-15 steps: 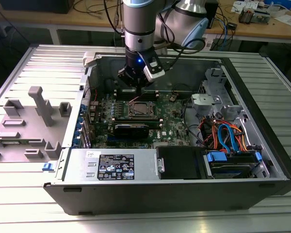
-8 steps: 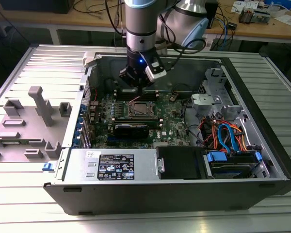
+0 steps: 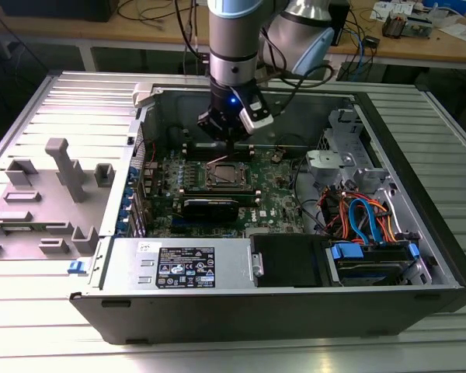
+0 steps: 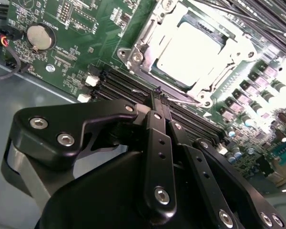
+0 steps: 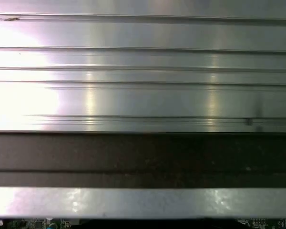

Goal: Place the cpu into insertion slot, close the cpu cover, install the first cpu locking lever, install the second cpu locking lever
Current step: 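Install the first cpu locking lever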

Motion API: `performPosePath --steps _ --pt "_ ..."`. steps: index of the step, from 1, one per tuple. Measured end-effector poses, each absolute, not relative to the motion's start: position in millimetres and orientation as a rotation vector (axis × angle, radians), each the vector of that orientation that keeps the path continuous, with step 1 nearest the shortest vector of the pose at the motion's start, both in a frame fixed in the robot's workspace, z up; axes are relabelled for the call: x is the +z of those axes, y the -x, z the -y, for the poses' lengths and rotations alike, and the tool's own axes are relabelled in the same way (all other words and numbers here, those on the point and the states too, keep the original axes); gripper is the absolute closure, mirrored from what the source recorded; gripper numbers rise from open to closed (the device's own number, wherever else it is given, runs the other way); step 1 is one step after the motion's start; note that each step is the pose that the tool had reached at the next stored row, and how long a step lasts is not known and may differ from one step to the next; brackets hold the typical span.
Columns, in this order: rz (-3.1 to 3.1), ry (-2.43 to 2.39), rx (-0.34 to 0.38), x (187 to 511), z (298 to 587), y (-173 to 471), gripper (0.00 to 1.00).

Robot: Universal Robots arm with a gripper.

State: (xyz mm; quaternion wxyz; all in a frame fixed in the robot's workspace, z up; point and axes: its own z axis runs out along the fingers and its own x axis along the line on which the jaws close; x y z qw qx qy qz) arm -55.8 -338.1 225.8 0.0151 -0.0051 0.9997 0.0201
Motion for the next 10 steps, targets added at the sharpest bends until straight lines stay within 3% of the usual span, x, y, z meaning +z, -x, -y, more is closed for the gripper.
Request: performPosePath --steps 10 --pt "-3.111 0.016 0.063 221.1 338.1 53.4 0.89"
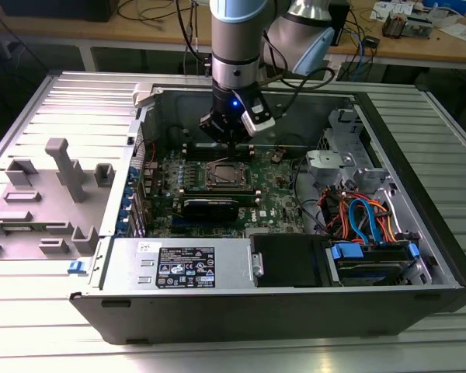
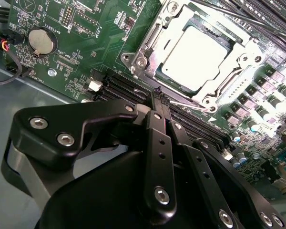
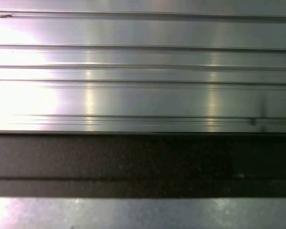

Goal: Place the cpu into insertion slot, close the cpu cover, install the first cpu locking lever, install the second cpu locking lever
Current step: 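Install the first cpu locking lever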

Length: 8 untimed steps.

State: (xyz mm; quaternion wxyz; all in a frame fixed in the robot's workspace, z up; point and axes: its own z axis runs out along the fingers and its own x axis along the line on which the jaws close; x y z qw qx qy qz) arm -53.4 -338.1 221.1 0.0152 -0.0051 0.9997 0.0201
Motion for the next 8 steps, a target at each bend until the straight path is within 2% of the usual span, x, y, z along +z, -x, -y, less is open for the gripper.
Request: performPosePath --steps 8 --pt "-3.111 0.016 0.063 218.8 338.1 52.2 0.89"
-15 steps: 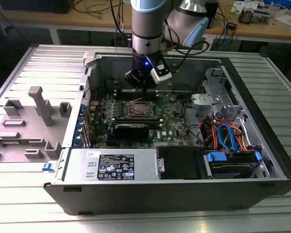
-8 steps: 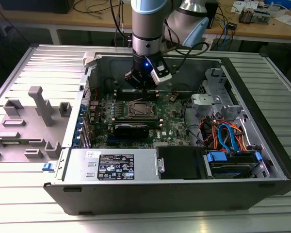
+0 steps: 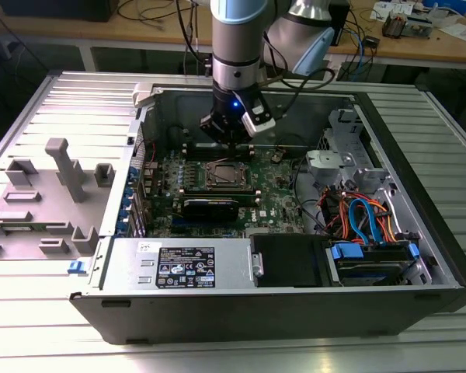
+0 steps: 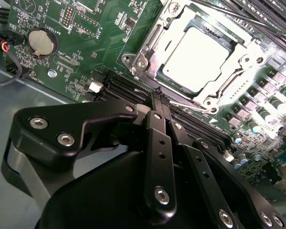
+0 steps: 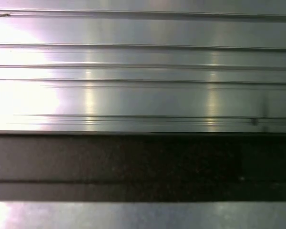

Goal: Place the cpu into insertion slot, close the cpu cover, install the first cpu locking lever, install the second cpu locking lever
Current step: 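Install the first cpu locking lever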

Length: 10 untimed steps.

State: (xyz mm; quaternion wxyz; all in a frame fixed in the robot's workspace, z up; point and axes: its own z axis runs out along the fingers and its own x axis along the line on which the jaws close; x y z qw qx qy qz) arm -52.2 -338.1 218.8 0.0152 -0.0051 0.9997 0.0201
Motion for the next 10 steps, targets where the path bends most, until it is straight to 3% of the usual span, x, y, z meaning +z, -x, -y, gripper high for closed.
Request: performPosePath --steps 10 --pt "-3.110 0.016 0.063 209.1 338.1 48.0 0.89"
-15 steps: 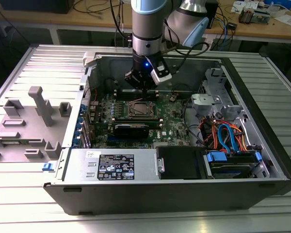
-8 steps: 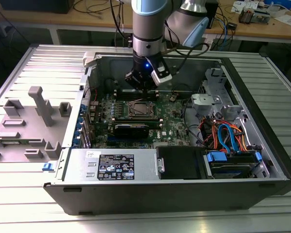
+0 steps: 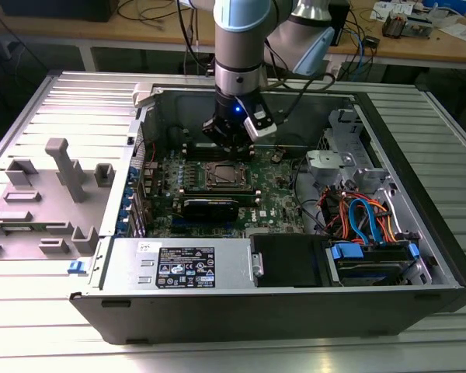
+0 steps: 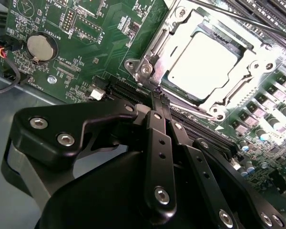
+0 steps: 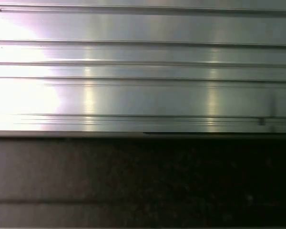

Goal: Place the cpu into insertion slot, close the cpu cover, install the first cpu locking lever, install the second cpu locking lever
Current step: 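Install the first cpu locking lever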

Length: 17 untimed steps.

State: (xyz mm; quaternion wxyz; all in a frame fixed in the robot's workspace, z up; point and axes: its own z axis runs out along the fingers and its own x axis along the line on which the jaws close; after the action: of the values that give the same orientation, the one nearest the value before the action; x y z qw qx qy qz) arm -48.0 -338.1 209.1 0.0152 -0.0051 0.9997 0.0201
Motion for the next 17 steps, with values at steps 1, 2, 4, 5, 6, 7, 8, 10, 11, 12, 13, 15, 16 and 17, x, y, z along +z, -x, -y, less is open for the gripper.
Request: performPosePath --steps 1,2,4,5,6,7,8,10,11,12,13,15,16,17 --pt "-3.110 0.016 0.063 208.3 338.1 48.0 0.89" --pt "-3.109 0.016 0.063 207.7 338.1 48.0 0.89" --pt "-3.109 0.016 0.062 206.9 338.1 48.0 0.89" --pt "-3.109 0.016 0.062 206.6 338.1 48.0 0.89" --pt "-3.109 0.016 0.062 206.6 338.1 48.0 0.89" --pt "-3.109 0.016 0.062 206.6 338.1 47.9 0.89" --pt "-3.109 0.016 0.062 206.6 338.1 47.9 0.89" --pt "-3.109 0.016 0.063 207.2 338.1 47.9 0.89" --pt "-3.109 0.016 0.063 208.2 338.1 47.9 0.89" --pt "-3.109 0.016 0.062 209.0 338.1 47.9 0.89" --pt "-3.109 0.016 0.063 209.1 338.1 47.9 0.89" --pt "-3.109 0.016 0.062 209.1 338.1 47.9 0.89" --pt "-3.109 0.016 0.062 208.6 338.1 47.8 0.89" --pt "-3.109 0.016 0.060 208.2 338.1 47.2 0.89"
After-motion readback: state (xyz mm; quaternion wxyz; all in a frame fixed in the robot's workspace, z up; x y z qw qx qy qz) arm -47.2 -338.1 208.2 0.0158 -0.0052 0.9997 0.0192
